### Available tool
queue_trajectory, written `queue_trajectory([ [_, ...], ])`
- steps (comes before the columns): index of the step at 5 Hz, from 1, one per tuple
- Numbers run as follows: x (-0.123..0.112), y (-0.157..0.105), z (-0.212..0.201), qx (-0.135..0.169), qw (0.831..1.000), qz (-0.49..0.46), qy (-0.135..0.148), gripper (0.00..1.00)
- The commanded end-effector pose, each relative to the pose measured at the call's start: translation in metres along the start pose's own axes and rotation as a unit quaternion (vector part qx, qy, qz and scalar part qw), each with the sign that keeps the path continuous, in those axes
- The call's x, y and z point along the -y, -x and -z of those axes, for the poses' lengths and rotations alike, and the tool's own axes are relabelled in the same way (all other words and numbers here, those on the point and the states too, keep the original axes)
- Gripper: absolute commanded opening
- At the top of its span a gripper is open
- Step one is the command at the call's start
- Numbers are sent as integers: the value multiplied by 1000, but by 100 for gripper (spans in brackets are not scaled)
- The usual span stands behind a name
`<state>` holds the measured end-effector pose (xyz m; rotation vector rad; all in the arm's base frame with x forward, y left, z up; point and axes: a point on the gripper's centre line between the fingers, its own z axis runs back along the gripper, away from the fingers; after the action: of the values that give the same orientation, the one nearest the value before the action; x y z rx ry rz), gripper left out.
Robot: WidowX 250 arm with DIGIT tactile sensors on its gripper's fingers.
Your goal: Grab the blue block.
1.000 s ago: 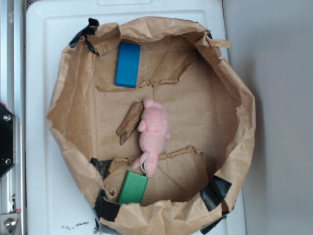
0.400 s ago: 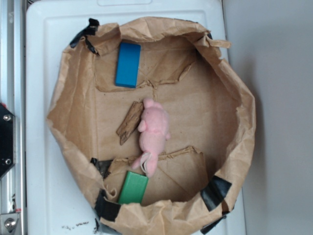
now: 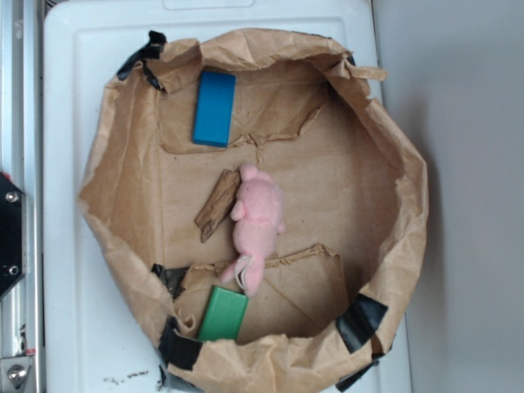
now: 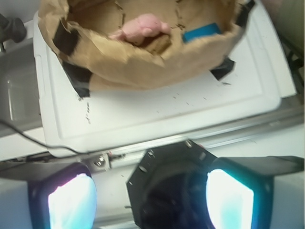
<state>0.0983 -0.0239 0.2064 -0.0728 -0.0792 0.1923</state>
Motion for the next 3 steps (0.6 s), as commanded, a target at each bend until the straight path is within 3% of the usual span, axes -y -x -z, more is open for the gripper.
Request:
queue_trajectory([
  [1, 5, -64, 15, 8, 994, -106, -7, 100],
  [3, -5, -88, 37, -28, 973, -226, -39, 100],
])
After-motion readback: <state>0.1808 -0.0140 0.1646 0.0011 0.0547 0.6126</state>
